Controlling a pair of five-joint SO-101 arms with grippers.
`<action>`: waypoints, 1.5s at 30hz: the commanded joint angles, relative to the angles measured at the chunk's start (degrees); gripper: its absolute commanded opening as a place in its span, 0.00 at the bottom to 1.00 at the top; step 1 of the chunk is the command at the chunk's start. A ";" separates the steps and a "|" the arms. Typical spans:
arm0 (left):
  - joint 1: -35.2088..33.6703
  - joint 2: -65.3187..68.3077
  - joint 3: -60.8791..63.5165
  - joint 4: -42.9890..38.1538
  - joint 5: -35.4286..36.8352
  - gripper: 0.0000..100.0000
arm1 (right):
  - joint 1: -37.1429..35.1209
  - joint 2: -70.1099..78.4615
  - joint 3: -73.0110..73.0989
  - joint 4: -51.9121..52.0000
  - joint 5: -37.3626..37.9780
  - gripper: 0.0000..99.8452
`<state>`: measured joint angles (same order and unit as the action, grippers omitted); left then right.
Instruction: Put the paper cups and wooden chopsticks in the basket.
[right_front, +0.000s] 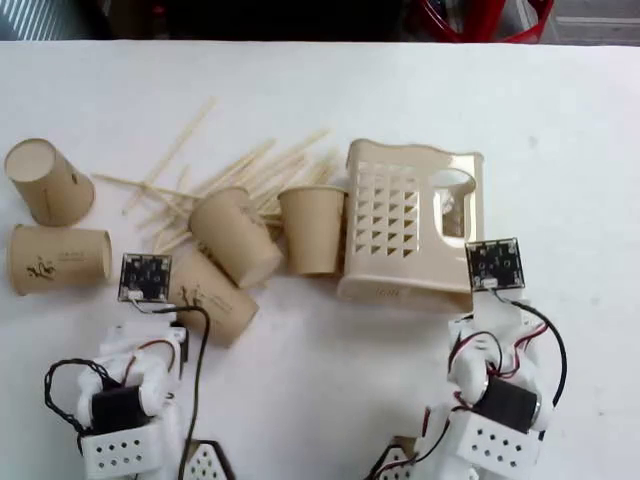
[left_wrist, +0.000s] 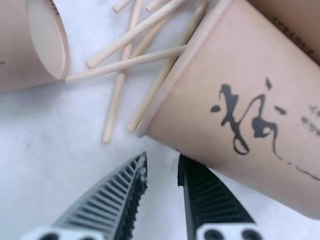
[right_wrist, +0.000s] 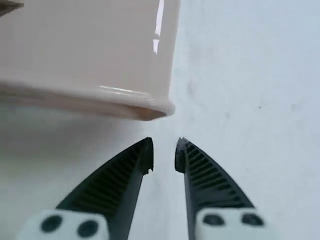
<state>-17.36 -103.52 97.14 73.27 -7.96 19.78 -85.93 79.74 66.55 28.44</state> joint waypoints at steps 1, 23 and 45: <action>-0.48 -0.31 -0.09 0.18 0.35 0.12 | -0.66 1.63 -2.64 -0.75 0.53 0.10; -0.48 -0.31 -0.09 0.18 0.35 0.12 | -5.58 32.13 -53.36 7.43 0.53 0.10; -0.48 -0.31 -0.09 0.18 0.35 0.12 | -14.55 81.63 -72.44 -3.38 -6.24 0.19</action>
<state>-17.36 -103.52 97.14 73.27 -7.96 3.25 -6.11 10.81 65.05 22.55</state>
